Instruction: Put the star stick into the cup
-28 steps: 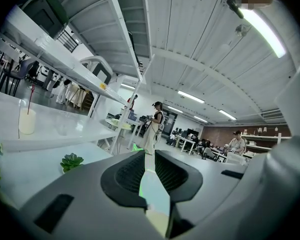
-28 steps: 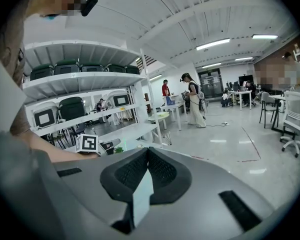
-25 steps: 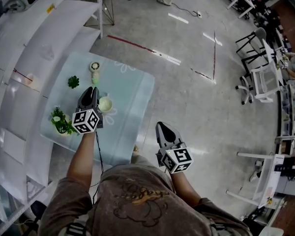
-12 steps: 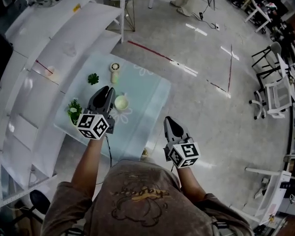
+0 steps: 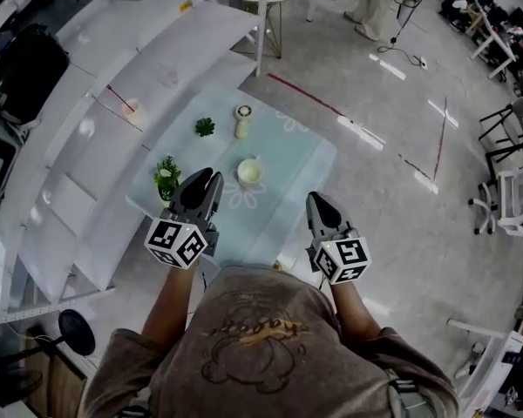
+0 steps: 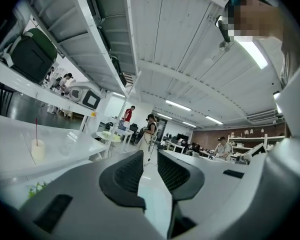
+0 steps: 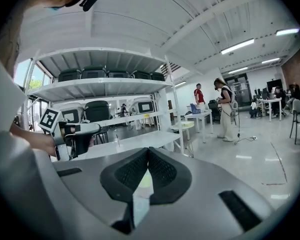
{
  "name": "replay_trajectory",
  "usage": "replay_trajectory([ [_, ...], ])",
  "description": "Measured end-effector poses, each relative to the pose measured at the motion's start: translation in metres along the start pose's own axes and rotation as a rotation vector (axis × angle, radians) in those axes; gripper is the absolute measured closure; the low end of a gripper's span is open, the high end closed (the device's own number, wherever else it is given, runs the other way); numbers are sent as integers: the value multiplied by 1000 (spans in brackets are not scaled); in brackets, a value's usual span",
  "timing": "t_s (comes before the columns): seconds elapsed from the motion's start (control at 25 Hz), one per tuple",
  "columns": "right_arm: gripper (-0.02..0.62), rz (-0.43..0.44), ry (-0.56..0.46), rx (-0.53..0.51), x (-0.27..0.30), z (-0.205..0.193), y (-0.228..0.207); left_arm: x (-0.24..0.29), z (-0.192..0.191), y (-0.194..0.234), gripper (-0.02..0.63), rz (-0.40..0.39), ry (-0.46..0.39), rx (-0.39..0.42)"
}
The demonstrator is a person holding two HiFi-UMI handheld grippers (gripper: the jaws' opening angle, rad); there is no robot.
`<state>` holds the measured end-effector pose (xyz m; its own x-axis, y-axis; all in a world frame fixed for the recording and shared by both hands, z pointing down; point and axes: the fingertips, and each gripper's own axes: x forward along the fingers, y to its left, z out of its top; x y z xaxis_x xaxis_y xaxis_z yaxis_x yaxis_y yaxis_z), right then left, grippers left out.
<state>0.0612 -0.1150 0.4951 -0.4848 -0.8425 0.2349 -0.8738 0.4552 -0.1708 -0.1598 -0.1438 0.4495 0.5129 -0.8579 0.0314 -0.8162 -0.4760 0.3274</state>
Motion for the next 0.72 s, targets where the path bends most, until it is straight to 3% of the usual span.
replay_trajectory([
  [0.36,591,87,2,-36,11,0,23,-43,-17,4,542,129,21,57],
  [0.52,591,112,5,-43,12,-4,28,-50,-25,3,582,149,35,67],
  [0.72,592,127,10,-46,11,-7,29,-53,-23,-4,584,154,24,65],
])
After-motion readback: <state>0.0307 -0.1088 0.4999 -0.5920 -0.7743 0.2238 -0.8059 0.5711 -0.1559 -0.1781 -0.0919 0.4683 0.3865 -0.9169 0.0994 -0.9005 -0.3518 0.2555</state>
